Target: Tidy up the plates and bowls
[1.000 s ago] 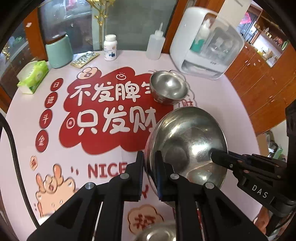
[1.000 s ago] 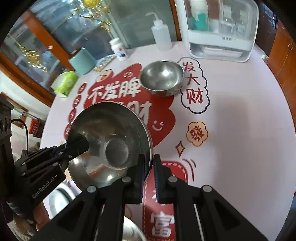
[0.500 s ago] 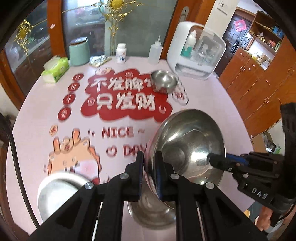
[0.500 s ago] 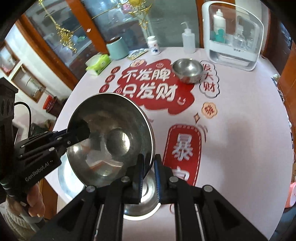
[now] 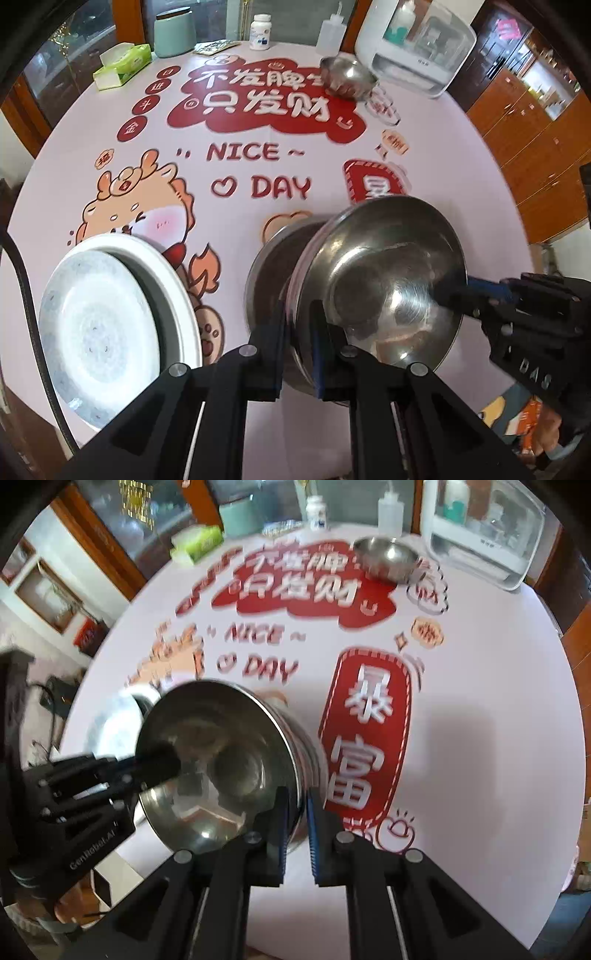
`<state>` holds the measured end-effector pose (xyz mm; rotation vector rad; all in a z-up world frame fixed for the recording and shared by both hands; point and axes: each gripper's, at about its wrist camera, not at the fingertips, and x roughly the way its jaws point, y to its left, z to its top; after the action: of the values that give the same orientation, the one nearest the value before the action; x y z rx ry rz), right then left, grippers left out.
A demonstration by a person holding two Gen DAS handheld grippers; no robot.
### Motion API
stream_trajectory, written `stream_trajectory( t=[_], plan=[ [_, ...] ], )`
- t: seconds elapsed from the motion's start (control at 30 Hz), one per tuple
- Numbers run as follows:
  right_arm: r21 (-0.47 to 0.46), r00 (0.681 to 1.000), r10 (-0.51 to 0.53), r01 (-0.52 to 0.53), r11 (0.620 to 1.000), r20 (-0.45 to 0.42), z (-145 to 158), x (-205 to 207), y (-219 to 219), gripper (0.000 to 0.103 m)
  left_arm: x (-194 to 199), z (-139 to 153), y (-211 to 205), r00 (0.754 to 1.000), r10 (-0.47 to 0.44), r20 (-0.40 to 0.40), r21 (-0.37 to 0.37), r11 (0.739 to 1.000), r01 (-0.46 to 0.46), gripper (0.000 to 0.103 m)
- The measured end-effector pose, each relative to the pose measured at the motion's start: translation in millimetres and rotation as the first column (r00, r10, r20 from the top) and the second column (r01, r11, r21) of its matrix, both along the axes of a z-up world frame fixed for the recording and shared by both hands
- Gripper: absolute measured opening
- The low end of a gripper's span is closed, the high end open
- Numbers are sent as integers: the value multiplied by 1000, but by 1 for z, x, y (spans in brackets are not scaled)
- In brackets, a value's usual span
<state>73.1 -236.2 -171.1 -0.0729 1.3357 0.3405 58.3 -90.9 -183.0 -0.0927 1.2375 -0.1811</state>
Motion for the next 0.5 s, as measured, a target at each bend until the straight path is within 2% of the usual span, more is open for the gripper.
stream_trajectory(
  t=[0.13,0.5],
  plan=[
    [6,999,0,0,1000,-36,-13,-5,3,9,-1,-16,5,999,10,-34,14,1000,-10,10],
    [-53,1000,-18,16,998,-25,-21,2,8,9,2,-28,1,998,-11,-57,12,1000,12,11]
  ],
)
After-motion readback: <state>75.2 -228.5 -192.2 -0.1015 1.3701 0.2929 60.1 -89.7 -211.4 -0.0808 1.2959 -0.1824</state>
